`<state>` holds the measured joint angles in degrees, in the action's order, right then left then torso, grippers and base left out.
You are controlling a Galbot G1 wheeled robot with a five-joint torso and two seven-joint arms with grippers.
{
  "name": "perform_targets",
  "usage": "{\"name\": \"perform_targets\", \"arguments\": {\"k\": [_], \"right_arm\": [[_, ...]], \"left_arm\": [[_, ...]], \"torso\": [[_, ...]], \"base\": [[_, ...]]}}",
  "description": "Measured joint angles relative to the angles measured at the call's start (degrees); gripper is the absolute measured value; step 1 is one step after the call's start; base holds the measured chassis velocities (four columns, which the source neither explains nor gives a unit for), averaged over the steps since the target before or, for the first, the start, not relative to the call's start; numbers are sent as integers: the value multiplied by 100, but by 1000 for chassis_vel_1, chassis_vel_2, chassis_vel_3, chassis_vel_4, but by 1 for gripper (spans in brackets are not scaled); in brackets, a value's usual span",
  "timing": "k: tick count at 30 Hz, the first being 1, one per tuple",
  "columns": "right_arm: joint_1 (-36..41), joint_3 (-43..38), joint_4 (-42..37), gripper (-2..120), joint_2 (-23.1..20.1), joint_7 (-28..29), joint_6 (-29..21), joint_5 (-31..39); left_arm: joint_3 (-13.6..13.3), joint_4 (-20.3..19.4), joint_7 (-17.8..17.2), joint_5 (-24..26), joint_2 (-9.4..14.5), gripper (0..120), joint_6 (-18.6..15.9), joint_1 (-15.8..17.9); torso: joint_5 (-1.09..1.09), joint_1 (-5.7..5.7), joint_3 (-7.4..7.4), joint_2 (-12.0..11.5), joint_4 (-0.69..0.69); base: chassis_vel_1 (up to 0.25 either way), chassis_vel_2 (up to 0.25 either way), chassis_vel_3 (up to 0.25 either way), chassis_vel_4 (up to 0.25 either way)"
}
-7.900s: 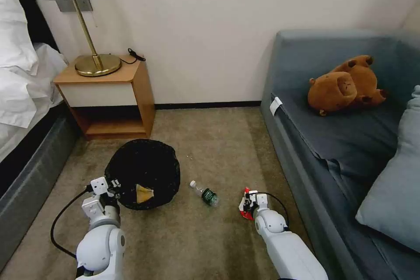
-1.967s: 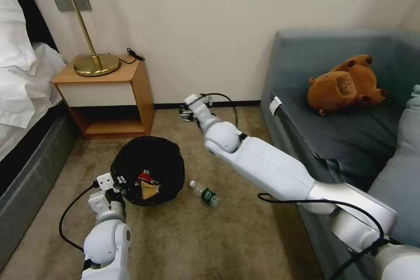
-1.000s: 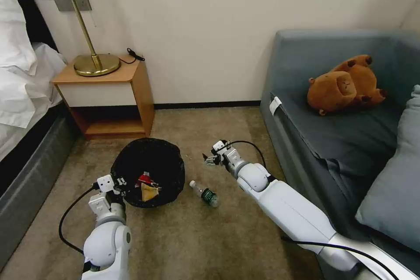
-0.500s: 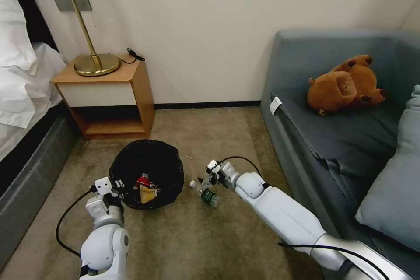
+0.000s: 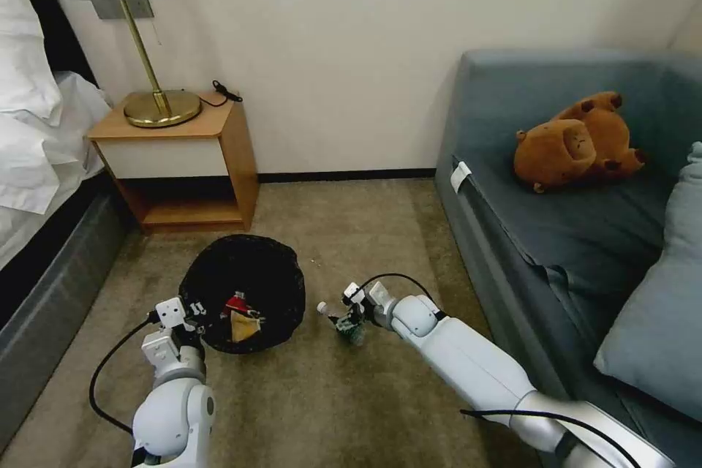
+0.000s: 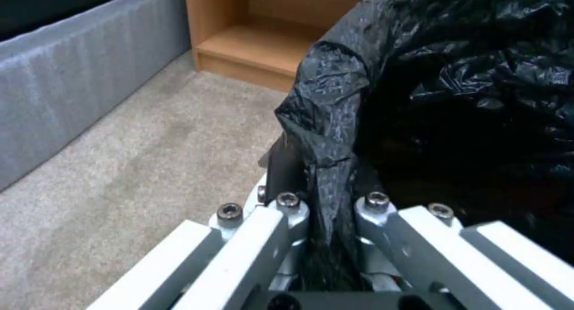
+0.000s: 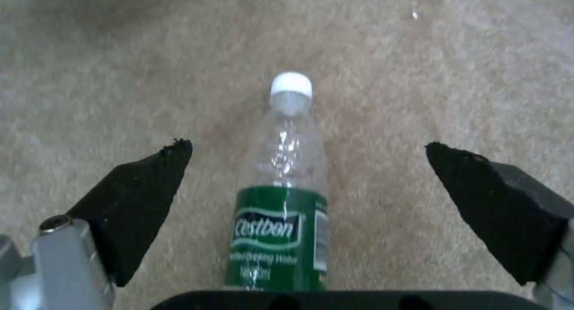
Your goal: Pick up the trash bin, then pick up the garbage on the floor and place it into the trash bin.
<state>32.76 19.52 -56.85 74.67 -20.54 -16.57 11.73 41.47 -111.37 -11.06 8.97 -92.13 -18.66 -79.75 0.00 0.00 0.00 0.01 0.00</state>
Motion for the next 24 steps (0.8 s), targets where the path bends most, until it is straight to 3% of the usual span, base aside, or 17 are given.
{"name": "perform_targets", "arguments": {"k": [24], "right_arm": [[128, 87, -87, 100, 126, -352, -151, -77]], "left_arm": [[-49, 177, -20, -15, 0, 3, 30, 132]], "torso": [[0, 0, 0, -1, 0]], "base": [[0, 0, 0, 0]]}}
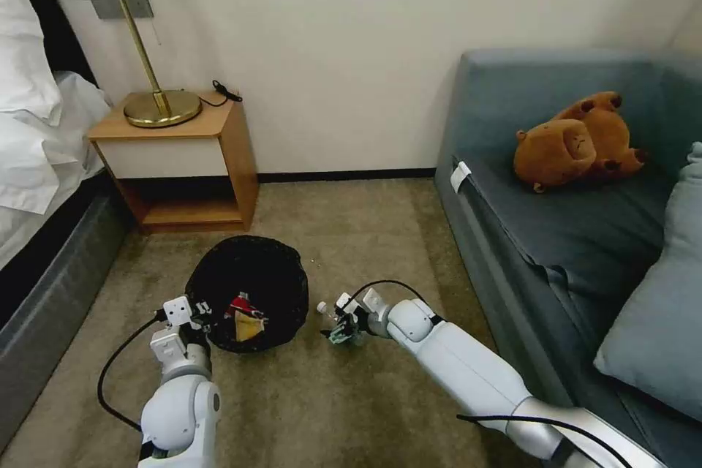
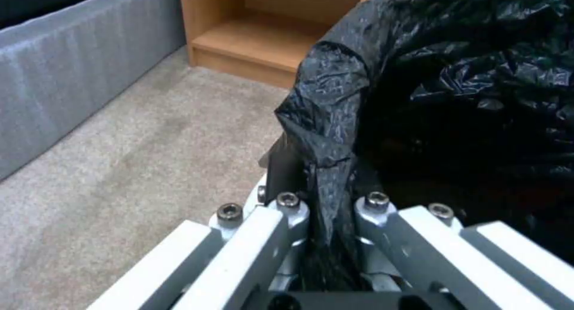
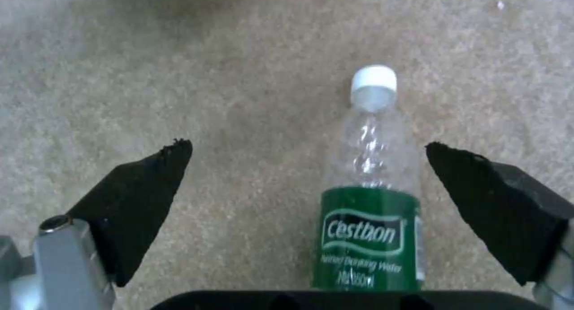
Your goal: Pick up the trash bin, then pick up the garbage on the floor and place it into the trash bin.
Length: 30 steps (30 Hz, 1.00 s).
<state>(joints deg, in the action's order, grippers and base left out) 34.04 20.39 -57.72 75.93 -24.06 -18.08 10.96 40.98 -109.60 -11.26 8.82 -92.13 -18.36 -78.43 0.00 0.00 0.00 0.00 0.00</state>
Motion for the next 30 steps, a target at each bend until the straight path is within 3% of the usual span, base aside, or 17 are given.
{"name": "perform_targets", "arguments": {"k": [30], "right_arm": [[-203, -140, 1568, 100, 549, -72, 742, -439]], "left_arm": [[16, -185, -18, -21, 0, 3, 5, -151]], "torso": [[-1, 0, 0, 0, 0]], "base": [[0, 0, 0, 0]]}}
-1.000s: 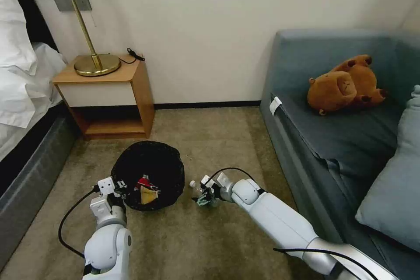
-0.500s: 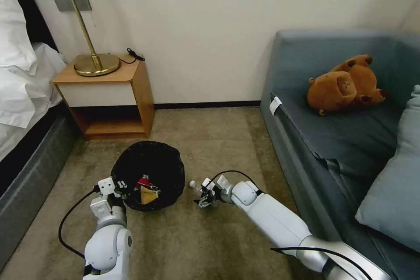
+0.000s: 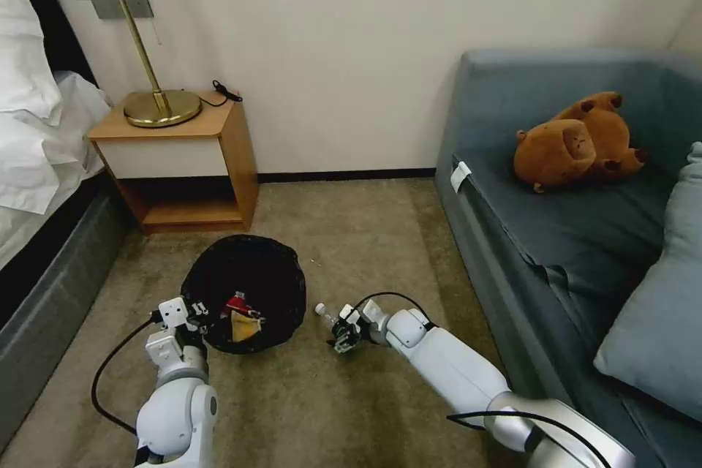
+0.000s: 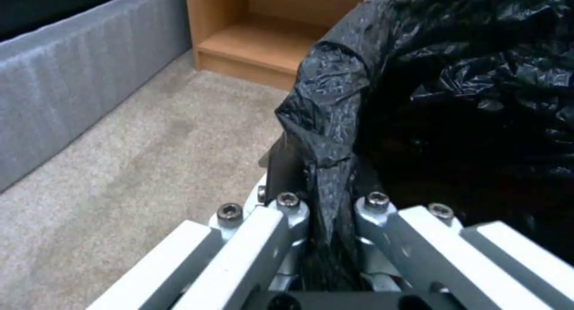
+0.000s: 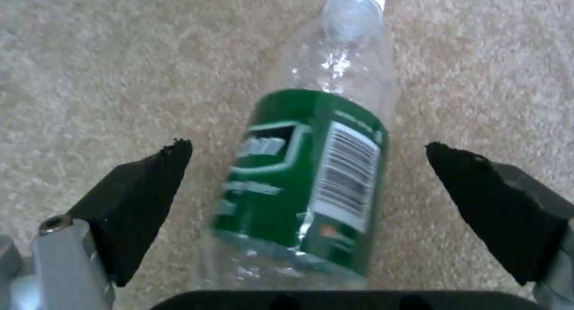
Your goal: Pick up the trash bin, then pick up the garbage on the floor and place it into the trash bin.
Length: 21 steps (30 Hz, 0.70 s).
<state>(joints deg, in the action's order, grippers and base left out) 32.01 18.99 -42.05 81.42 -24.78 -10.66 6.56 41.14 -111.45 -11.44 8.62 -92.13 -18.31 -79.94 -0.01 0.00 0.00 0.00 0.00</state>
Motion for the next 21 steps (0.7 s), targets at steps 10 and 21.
{"name": "perform_targets", "arguments": {"k": [10, 21], "right_arm": [[24, -87, 258, 100, 105, -33, 110, -126], [62, -207, 349, 70, 110, -110, 312, -164]], "left_arm": [[16, -51, 1, 5, 0, 3, -1, -15], [-21, -51, -4, -9, 0, 3, -8, -2]], "torso": [[1, 0, 0, 0, 0], [1, 0, 0, 0, 0]], "base": [[0, 0, 0, 0], [0, 0, 0, 0]]}}
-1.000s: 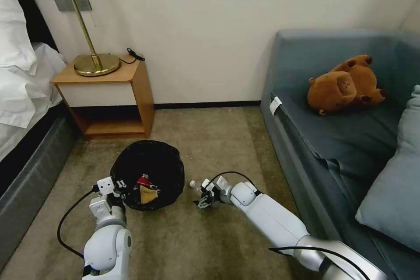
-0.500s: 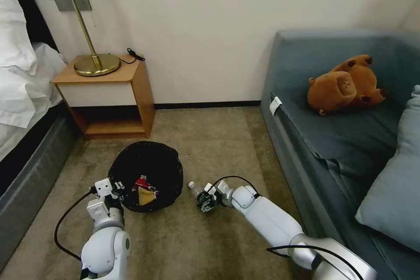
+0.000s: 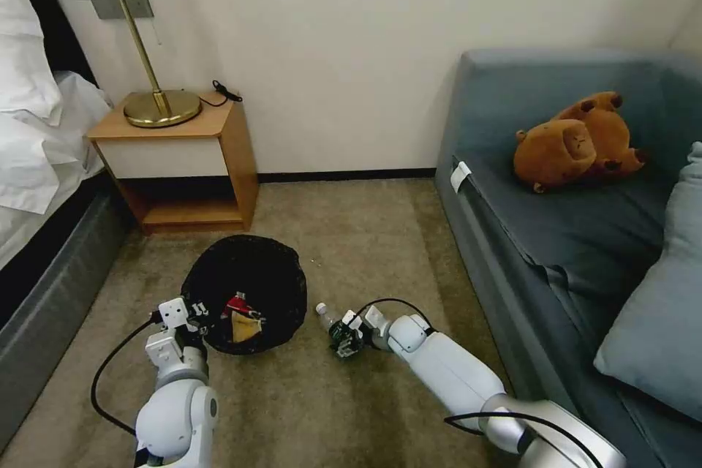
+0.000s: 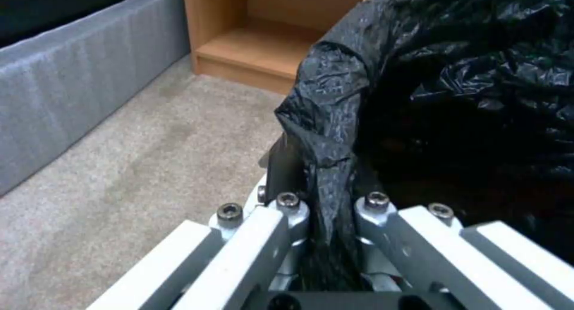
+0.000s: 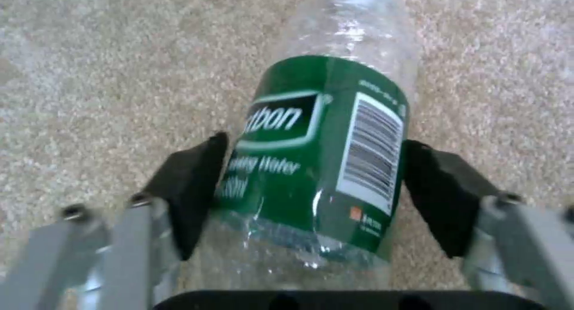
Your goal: Pick up the trash bin, then pick up the garbage on the floor and place it into the trash bin.
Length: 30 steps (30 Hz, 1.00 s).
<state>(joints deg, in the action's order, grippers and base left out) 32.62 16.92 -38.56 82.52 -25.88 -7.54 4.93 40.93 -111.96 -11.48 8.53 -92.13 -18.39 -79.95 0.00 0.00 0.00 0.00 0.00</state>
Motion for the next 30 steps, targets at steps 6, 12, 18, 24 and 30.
{"name": "perform_targets", "arguments": {"k": [6, 12, 18, 24, 30], "right_arm": [[7, -23, 13, 54, 7, 1, 37, -5], [-3, -38, 10, 29, 4, 6, 52, -4], [-19, -38, -56, 20, -71, 5, 62, 13], [-25, -36, -134, 20, -109, -79, 70, 5], [-6, -85, -309, 20, -185, -72, 55, 24]], "left_arm": [[-2, 15, -1, 0, -1, 3, 0, 19], [15, 24, -3, 7, 0, 3, -9, 35], [20, 38, -2, 14, 0, 3, -13, 53], [23, 47, 2, 16, 0, 3, -20, 68], [35, 43, 6, 24, 0, 3, -44, 123]], "torso": [[0, 0, 0, 0, 0], [0, 0, 0, 0, 0], [0, 0, 0, 0, 0], [0, 0, 0, 0, 0], [0, 0, 0, 0, 0]], "base": [[0, 0, 0, 0], [0, 0, 0, 0], [0, 0, 0, 0], [0, 0, 0, 0], [0, 0, 0, 0]]}}
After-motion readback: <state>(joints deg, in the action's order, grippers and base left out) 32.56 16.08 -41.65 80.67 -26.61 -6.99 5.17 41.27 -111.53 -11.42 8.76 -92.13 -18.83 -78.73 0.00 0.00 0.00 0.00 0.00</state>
